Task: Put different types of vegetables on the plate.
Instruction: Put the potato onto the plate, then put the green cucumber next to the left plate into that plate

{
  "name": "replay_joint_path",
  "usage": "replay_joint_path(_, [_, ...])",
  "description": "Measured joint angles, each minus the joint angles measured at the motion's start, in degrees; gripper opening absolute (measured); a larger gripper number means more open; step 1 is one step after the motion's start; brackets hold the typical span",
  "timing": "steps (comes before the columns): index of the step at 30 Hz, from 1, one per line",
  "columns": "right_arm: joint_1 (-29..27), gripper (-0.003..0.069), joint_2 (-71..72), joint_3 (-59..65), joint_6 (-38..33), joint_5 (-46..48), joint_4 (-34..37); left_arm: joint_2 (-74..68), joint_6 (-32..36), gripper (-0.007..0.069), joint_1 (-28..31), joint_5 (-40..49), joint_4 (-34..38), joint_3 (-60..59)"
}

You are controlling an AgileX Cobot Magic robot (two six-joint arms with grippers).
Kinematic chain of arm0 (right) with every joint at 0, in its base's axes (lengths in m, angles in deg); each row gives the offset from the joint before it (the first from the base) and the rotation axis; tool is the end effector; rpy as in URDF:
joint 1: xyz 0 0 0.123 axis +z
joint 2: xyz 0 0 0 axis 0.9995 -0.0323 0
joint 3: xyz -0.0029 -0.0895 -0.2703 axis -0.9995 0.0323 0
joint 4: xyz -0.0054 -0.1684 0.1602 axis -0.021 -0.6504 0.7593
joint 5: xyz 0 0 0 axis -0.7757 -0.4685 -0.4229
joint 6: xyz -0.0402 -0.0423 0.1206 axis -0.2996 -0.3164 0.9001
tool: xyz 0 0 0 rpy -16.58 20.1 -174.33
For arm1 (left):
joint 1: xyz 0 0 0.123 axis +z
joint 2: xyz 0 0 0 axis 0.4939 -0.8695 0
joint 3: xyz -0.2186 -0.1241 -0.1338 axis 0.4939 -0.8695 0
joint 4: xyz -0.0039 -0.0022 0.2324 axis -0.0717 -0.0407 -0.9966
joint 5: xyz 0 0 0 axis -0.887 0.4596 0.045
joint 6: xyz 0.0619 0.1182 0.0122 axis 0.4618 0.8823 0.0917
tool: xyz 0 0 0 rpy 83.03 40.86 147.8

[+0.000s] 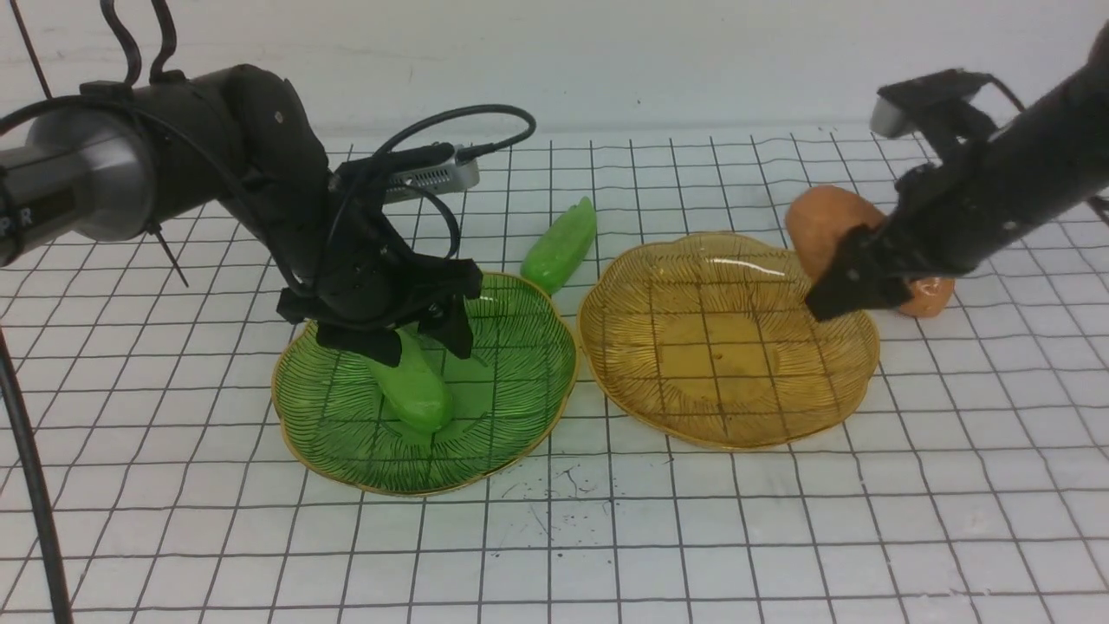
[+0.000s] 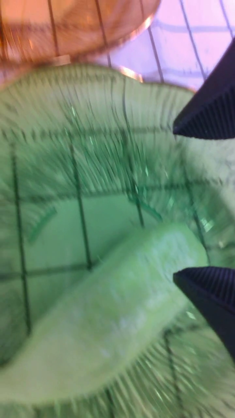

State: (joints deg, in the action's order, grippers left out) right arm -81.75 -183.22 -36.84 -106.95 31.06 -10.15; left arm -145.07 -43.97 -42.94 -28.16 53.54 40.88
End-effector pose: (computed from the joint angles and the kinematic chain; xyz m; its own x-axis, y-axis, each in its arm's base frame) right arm 0.3676 0.0987 0.2343 -0.7533 -0.4467 -0.4827 -0.5998 0.7677 0.2256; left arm 0.3810 -0.1285 0.2032 -0.9545 0.0484 -0.2941 0.1456 0.9367 -0.3184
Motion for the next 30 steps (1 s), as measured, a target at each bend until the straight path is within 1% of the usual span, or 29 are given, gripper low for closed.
replay_joint_path(3, [2.2, 0.0483, -1.7, 0.0, 0.0, -3.9, 1.0, 0.0, 2.9, 0.0425, 0.0, -0.3, 2.3, 0.3])
replay_joint_path(5, [3.2, 0.0483, -3.0, 0.0, 0.1, -5.6, 1.2, 0.0, 4.9, 0.0388, 0.0, -0.3, 3.9, 0.5])
replay_joint_path(9, [4.3, 0.0485, -5.6, 0.0, 4.1, -7.5, 0.9, 0.0, 10.1, 0.0266, 0.0, -0.2, 6.3, 0.6])
replay_joint_path(11, [4.3, 0.0508, -5.7, 0.0, 6.1, -7.8, 0.3, 0.0, 11.7, 0.0189, 0.0, -0.3, 7.1, 0.6])
replay_joint_path(14, [4.3, 0.0588, -5.7, 0.0, 7.7, -7.7, -0.4, 0.0, 12.9, 0.0048, -0.1, -0.9, 8.8, 0.6])
replay_joint_path(15, [4.3, 0.0601, -5.7, 0.0, 7.8, -7.7, -0.5, 0.0, 13.2, 0.0042, -0.1, -1.1, 8.9, 0.6])
replay_joint_path(16, [4.3, 0.0619, -5.7, 0.0, 7.9, -7.4, -0.6, 0.0, 14.2, 0.0015, -0.3, -1.8, 9.4, 0.8])
replay_joint_path(18, [4.3, 0.0643, -5.7, 0.0, 8.0, -6.6, -0.7, -0.1, 16.3, 0.0000, -0.9, -2.2, 9.5, 1.9])
replay_joint_path(23, [4.3, 0.0640, -5.6, -0.7, 9.0, -4.0, -1.0, -0.3, 17.8, -0.0008, -2.0, -2.9, 9.5, 7.0])
replay_joint_path(27, [4.3, 0.0587, -4.4, -7.1, 13.2, 3.5, -3.1, -2.5, 18.0, -0.0008, -2.2, -4.6, 9.3, 16.2])
replay_joint_path(28, [4.3, 0.0587, -4.3, -7.1, 13.4, 3.9, -3.2, -2.7, 18.0, -0.0008, -2.2, -4.8, 9.3, 16.6])
replay_joint_path(30, [4.3, 0.0528, -2.7, -13.5, 15.3, 9.0, -5.8, -5.3, 18.0, -0.0007, -2.2, -6.1, 9.0, 21.8])
